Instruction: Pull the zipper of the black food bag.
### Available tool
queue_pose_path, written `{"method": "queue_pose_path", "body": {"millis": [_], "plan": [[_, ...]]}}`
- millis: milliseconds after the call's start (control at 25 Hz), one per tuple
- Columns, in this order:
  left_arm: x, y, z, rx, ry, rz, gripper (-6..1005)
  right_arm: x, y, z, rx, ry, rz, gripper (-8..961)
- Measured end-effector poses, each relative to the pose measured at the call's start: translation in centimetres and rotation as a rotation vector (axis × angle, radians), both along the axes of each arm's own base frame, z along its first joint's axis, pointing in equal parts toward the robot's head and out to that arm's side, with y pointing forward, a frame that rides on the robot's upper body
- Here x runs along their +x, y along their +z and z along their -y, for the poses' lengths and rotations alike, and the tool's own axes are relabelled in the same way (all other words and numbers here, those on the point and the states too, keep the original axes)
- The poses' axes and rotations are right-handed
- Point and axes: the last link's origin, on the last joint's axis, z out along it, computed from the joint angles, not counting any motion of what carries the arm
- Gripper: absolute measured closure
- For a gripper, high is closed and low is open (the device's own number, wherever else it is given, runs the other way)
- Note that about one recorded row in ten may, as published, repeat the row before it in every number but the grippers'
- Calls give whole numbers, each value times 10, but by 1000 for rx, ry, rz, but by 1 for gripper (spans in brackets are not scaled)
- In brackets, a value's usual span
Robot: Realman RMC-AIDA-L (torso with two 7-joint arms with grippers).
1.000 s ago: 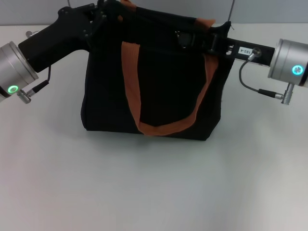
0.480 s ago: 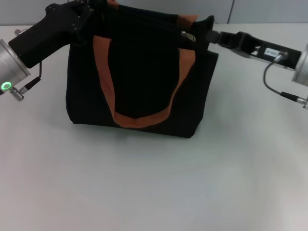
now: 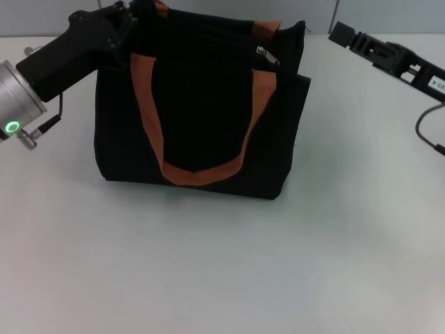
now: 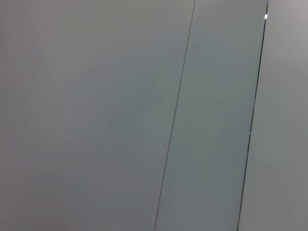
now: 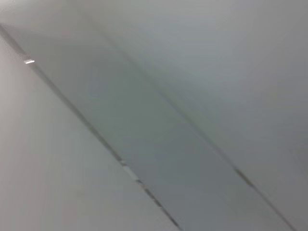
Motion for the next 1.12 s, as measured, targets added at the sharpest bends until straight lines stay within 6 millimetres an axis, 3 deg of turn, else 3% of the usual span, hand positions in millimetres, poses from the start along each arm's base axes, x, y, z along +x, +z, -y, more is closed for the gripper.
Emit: {"method": "queue_pose_path", "body": {"millis": [200, 320, 520, 600, 760, 800, 840, 880, 1000, 1120], "plan": [[-3, 0, 2, -27, 24, 23, 981, -4, -8, 13, 47, 94, -14, 684], [-5, 0, 4, -38, 36, 39, 921, -4, -11, 18, 66, 125, -11, 626], [-10, 3, 16, -40, 18, 61, 738, -3, -15, 29, 114, 182, -4, 529], [-21, 11, 44, -29, -51, 73, 680, 0, -18, 33, 145, 196, 15, 490], [-33, 17, 76, -12, -108, 95, 595, 1, -19, 39, 177, 233, 34, 387], [-33, 17, 76, -12, -108, 95, 574, 0, -19, 41, 197, 261, 44, 356], [-39, 19, 94, 0, -137, 104, 553, 0, -19, 41, 197, 261, 44, 324], [-41, 20, 100, 4, -143, 106, 531, 0, -20, 43, 214, 277, 57, 292], [-52, 20, 126, 13, -148, 110, 455, 5, -21, 47, 240, 283, 82, 292], [-65, 8, 151, -52, -135, 48, 351, 7, -22, 52, 251, 302, 100, 292]]}}
